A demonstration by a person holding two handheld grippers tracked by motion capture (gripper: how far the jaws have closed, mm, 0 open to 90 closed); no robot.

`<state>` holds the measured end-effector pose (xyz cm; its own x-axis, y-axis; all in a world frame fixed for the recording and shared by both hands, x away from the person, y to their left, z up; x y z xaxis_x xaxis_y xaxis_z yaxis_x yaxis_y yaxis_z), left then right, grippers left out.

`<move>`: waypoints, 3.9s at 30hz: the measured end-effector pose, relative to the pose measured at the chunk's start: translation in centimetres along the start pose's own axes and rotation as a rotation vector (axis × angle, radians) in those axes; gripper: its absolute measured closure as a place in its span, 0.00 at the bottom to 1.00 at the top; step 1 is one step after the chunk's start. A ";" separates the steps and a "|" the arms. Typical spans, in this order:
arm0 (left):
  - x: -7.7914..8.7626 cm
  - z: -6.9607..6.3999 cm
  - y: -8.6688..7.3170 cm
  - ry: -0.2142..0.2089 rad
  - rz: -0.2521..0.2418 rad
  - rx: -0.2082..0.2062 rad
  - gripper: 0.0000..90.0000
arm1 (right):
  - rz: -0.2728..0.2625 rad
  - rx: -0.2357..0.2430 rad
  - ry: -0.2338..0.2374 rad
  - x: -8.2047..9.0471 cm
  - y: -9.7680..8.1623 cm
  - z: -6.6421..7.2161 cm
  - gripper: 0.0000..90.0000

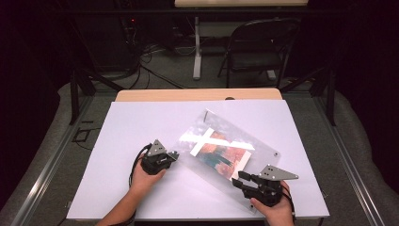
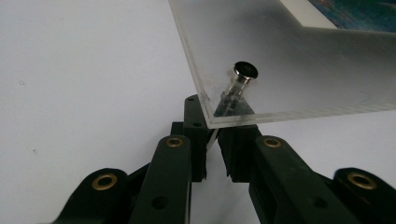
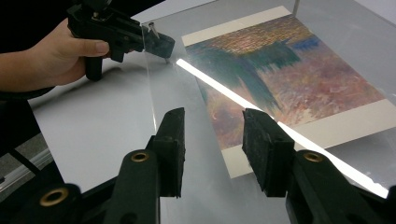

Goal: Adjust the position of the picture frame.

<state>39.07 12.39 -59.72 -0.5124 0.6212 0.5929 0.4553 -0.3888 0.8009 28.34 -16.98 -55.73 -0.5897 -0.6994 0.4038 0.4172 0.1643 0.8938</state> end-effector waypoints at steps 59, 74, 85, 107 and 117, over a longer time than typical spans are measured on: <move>5.1 -4.4 1.4 -0.074 -0.102 -0.019 0.95 | 0.300 -0.228 0.136 -2.9 0.7 0.5 1.00; 4.5 -6.7 0.6 -0.127 -0.080 -0.005 0.95 | 0.323 -0.332 0.061 -4.8 2.3 -4.4 1.00; 2.6 -9.0 0.9 -0.172 -0.077 -0.007 0.95 | 0.314 -0.347 -0.028 -5.2 2.4 -7.5 1.00; -1.6 -12.4 0.5 -0.234 0.037 -0.072 0.91 | 0.205 -0.312 -0.109 2.6 0.8 -6.6 0.96; 1.1 -10.6 0.5 -0.221 -0.002 -0.037 0.54 | 0.090 -0.202 -0.086 2.2 1.0 -4.7 0.72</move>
<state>30.98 5.64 -57.75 -0.3391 0.7546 0.5618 0.4252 -0.4097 0.8070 30.67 -21.64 -54.85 -0.5970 -0.6245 0.5035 0.5958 0.0751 0.7996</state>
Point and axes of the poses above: each handheld gripper's, and its own axes: x roughly backward along the jaws, y roughly out of its top, z roughly to its left, the point moved 6 cm from there along -x, roughly forward along the jaws, and after that the axes turned 2 degrees about x, right-handed, at the moved point
